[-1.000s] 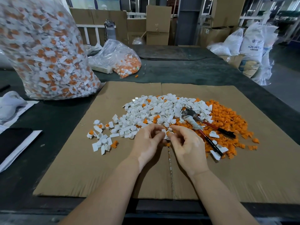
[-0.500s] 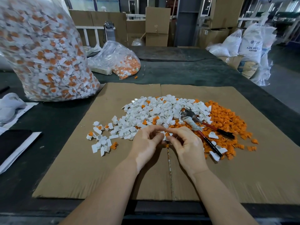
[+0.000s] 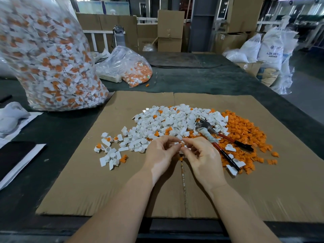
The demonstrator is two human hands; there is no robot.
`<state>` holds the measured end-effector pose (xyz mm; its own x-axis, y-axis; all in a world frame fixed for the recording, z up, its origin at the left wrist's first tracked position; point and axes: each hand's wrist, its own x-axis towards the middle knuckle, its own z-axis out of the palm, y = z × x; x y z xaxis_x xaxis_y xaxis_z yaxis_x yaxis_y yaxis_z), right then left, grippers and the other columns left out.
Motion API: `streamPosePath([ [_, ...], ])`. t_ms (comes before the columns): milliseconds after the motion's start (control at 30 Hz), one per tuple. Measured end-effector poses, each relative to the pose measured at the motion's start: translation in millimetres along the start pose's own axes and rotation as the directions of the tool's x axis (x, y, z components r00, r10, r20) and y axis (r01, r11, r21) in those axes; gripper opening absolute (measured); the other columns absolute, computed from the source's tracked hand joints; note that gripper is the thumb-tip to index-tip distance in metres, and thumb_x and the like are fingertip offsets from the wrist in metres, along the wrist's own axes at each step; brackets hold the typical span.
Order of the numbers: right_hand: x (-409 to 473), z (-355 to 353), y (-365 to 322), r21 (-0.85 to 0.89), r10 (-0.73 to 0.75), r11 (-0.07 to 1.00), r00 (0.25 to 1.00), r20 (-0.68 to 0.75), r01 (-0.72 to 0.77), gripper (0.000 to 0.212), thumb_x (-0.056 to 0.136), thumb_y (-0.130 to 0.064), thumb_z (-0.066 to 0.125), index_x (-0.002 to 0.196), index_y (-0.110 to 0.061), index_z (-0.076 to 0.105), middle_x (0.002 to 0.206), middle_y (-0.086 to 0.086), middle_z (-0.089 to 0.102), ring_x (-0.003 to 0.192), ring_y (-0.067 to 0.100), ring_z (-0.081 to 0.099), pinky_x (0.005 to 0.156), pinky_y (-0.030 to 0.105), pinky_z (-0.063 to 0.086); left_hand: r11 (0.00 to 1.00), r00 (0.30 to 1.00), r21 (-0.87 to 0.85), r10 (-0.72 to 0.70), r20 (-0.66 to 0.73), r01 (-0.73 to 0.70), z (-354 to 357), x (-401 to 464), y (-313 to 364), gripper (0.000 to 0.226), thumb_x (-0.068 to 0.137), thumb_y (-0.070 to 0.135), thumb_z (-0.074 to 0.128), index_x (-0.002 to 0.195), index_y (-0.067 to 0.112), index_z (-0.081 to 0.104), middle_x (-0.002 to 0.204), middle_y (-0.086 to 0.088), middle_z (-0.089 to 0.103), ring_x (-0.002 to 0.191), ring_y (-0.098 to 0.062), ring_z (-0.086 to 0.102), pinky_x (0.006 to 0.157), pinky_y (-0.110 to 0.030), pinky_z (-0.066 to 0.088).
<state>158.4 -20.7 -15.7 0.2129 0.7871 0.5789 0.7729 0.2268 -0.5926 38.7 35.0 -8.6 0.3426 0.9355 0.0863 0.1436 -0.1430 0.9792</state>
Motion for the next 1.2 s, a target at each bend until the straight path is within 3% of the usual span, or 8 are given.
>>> streamPosePath([
  [133, 8.7, -15.5, 6.3, -0.237, 0.130, 0.958, 0.980, -0.150, -0.163, 0.030, 0.087, -0.021, 0.065, 0.114, -0.007, 0.064, 0.108, 0.007, 0.064, 0.105, 0.022, 0.056, 0.090, 0.032, 0.039, 0.992, 0.998, -0.108, -0.067, 0.001, 0.067, 0.9, 3.8, -1.6, 0.009, 0.088, 0.009, 0.064, 0.096, 0.011, 0.067, 0.074, -0.015, 0.060, 0.067, -0.023, 0.060, 0.079, -0.044, 0.053],
  [267, 21.6, -34.9, 20.8, -0.593, 0.535, 0.656, 0.842, -0.071, -0.467, 0.051, 0.093, -0.043, 0.045, 0.137, -0.016, 0.040, 0.138, 0.010, 0.043, 0.129, 0.028, 0.035, 0.108, 0.045, 0.021, 0.988, 0.997, -0.140, -0.073, -0.002, 0.072, 0.8, 6.9, -3.4, 0.010, 0.088, 0.010, 0.063, 0.092, 0.018, 0.066, 0.073, -0.012, 0.059, 0.068, -0.016, 0.060, 0.072, -0.031, 0.051],
  [367, 30.2, -41.2, 28.5, -0.681, 0.664, 0.579, 0.745, 0.073, -0.449, 0.058, 0.088, -0.037, 0.046, 0.140, -0.019, 0.030, 0.144, 0.010, 0.033, 0.135, 0.028, 0.026, 0.112, 0.053, 0.008, 0.988, 0.998, -0.139, -0.070, -0.003, 0.068, 0.3, 8.8, -5.6, 0.010, 0.088, 0.009, 0.063, 0.093, 0.017, 0.066, 0.070, -0.008, 0.057, 0.060, -0.006, 0.059, 0.062, -0.017, 0.049],
  [567, 37.5, -44.0, 32.5, -0.738, 0.640, 0.560, 0.762, 0.098, -0.375, 0.053, 0.086, -0.042, 0.051, 0.132, -0.017, 0.040, 0.136, 0.012, 0.037, 0.129, 0.032, 0.029, 0.111, 0.054, 0.010, 0.974, 0.995, -0.203, -0.101, 0.004, 0.099, -0.8, 11.2, -7.8, 0.011, 0.089, 0.006, 0.062, 0.099, 0.011, 0.066, 0.072, -0.010, 0.053, 0.058, -0.005, 0.059, 0.061, -0.018, 0.050],
  [700, 40.8, -48.1, 25.6, -0.710, 0.546, 0.615, 0.835, 0.067, -0.344, 0.044, 0.088, -0.043, 0.051, 0.117, -0.011, 0.046, 0.122, 0.013, 0.047, 0.113, 0.030, 0.041, 0.094, 0.040, 0.035, 0.963, 0.990, -0.236, -0.139, -0.024, 0.130, 0.4, 14.2, -5.2, 0.010, 0.089, 0.005, 0.062, 0.097, 0.009, 0.066, 0.067, -0.005, 0.059, 0.053, -0.002, 0.059, 0.053, -0.015, 0.050],
  [867, 41.9, -49.9, 0.6, -0.535, 0.445, 0.797, 0.873, 0.202, -0.282, 0.027, 0.093, -0.043, 0.043, 0.099, -0.017, 0.046, 0.087, -0.001, 0.053, 0.080, 0.017, 0.050, 0.061, 0.029, 0.038, 0.916, 0.973, -0.358, -0.220, -0.065, 0.183, -1.7, 21.8, 1.7, 0.007, 0.088, 0.006, 0.063, 0.092, 0.012, 0.065, 0.065, -0.002, 0.062, 0.053, -0.008, 0.057, 0.050, -0.017, 0.049],
  [1000, 39.1, -48.5, -19.9, -0.225, 0.478, 0.878, 0.753, 0.453, -0.422, 0.029, 0.091, -0.033, 0.049, 0.078, -0.008, 0.054, 0.063, 0.001, 0.052, 0.056, 0.015, 0.046, 0.056, 0.029, 0.033, 0.885, 0.969, -0.426, -0.238, -0.072, 0.186, -2.4, 27.8, 9.1, 0.005, 0.089, 0.005, 0.061, 0.093, 0.008, 0.063, 0.058, -0.004, 0.060, 0.046, -0.011, 0.052, 0.046, -0.022, 0.049],
  [1200, 39.3, -52.9, -35.6, -0.035, 0.527, 0.758, 0.581, 0.621, -0.651, 0.020, 0.092, -0.021, 0.048, 0.077, -0.009, 0.052, 0.071, 0.010, 0.053, 0.061, 0.019, 0.051, 0.057, 0.031, 0.043, 0.900, 0.962, -0.401, -0.242, -0.127, 0.174, -5.9, 33.5, 15.3, 0.006, 0.090, 0.003, 0.060, 0.089, 0.007, 0.064, 0.068, -0.010, 0.061, 0.051, -0.012, 0.056, 0.046, -0.020, 0.051],
])
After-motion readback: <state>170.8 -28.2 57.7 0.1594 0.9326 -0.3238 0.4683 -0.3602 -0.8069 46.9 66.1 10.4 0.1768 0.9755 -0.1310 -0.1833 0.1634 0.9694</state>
